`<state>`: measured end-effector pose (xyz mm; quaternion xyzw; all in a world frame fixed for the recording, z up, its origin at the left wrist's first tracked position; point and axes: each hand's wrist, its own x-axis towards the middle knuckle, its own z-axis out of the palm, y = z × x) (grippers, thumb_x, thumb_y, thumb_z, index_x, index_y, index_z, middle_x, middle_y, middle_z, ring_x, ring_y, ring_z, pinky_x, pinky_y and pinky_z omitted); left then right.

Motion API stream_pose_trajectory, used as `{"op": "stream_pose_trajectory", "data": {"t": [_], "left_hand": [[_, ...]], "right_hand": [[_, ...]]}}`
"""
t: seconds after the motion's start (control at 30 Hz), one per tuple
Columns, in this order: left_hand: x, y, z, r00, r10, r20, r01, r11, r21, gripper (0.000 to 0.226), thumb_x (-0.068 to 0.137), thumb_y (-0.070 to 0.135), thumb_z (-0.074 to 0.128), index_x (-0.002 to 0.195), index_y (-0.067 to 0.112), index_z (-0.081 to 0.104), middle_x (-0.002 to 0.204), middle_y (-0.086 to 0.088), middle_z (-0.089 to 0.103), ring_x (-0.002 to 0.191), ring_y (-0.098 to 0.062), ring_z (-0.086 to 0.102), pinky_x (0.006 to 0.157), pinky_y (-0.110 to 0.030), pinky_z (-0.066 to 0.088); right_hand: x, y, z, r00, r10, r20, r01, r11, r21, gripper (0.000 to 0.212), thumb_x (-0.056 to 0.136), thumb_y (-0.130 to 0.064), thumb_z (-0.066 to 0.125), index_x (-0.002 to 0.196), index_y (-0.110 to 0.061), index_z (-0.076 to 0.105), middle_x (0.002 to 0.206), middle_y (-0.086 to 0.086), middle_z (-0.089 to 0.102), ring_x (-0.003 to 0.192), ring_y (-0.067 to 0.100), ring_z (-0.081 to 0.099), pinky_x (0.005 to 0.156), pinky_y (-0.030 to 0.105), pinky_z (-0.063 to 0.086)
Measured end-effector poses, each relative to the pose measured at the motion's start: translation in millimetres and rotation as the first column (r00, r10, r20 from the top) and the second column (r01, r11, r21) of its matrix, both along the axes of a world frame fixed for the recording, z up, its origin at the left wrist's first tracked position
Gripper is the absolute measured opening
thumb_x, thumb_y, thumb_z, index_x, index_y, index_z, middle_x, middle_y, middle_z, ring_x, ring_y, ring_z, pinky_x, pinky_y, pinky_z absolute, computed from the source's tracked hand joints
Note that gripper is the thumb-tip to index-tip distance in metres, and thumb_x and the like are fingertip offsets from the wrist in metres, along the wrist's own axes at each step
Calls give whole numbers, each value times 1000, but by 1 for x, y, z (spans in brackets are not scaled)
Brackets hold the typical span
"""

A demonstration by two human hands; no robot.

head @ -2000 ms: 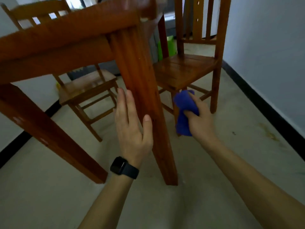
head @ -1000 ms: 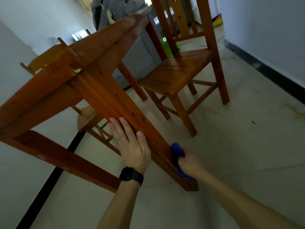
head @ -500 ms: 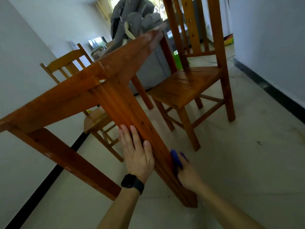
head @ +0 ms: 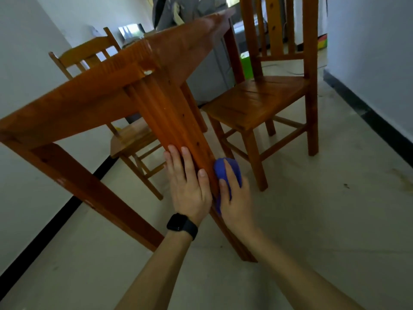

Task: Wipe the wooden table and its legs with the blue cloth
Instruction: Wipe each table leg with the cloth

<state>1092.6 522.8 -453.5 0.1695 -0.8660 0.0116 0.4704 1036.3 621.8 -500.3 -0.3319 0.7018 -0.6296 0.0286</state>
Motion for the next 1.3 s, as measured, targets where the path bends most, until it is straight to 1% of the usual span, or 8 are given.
{"op": "stream_pose_trajectory", "data": {"t": [0.17, 0.43, 0.6, 0.7, 0.87, 1.03, 1.17, 1.3], "left_hand": [[0, 5, -3, 1000, 2, -20, -1, 1000, 20, 60, 107, 40, 20, 157, 23, -8, 164, 5, -18, 153, -25, -8, 124, -42, -2], [3, 3, -9, 1000, 14, -14, -13, 1000, 27, 58, 107, 35, 25, 158, 20, 1, 165, 1, -9, 153, -26, -3, 123, -54, 8], [22, 7, -52, 989, 8, 145, -16, 998, 53, 61, 106, 32, 29, 158, 22, 0, 164, 6, -18, 152, -18, -11, 122, -53, 2], [36, -1, -84, 968, -10, 249, 4, 1000, 25, 65, 104, 30, 34, 158, 23, -1, 164, 3, -14, 152, -18, -10, 121, -54, 2], [38, -4, -110, 969, -47, 243, 44, 999, 17, 70, 103, 27, 40, 158, 20, -3, 164, -3, -4, 152, -23, -5, 122, -54, 6], [29, -8, -120, 975, -53, 216, 57, 998, -9, 67, 105, 36, 33, 156, 29, -10, 163, 1, -23, 151, -19, -15, 123, -50, 0], [26, -9, -122, 980, -54, 190, 54, 999, 6, 68, 105, 34, 37, 156, 29, -7, 157, -28, 14, 150, -17, -17, 122, -54, 3], [22, -12, -126, 986, -36, 162, 45, 998, -53, 75, 104, 39, 41, 155, 29, -13, 163, -21, -2, 150, -18, -17, 122, -57, 7]], "right_hand": [[-20, 24, -39, 990, 78, 117, -93, 988, 123, 34, 101, -49, 35, 135, -55, 31, 141, 5, 45, 110, -2, 53, 86, -5, 32], [-2, 12, -26, 1000, 0, 15, -3, 988, 152, 51, 103, -49, 28, 153, -41, 18, 120, -11, 34, 93, 1, 50, 78, 15, 42], [-19, 41, -134, 952, 31, 305, -248, 664, 706, 47, 106, -30, 33, 152, -24, 28, 119, 7, 62, 97, 21, 62, 85, 35, 51], [-20, 49, -137, 945, -108, 310, -102, 802, 589, 41, 106, -29, 37, 146, -19, 41, 114, 10, 66, 94, 23, 62, 76, 28, 44], [6, 8, -90, 960, -135, 245, 131, 991, 32, 47, 103, -49, 34, 149, -45, 27, 140, -5, 50, 121, 6, 52, 103, 22, 41], [41, 5, -153, 964, -220, 150, 180, 954, 242, 49, 103, -32, 36, 151, -35, 30, 128, 6, 49, 99, 10, 57, 81, 5, 36], [33, 46, -204, 886, -161, 436, -216, 688, 693, 55, 100, -17, 42, 152, -31, 32, 134, 20, 51, 105, 35, 60, 81, 22, 47], [30, 30, -176, 864, -342, 370, 184, 898, 400, 48, 104, -28, 41, 151, -31, 34, 137, 16, 47, 116, 28, 50, 97, 27, 36]]}}
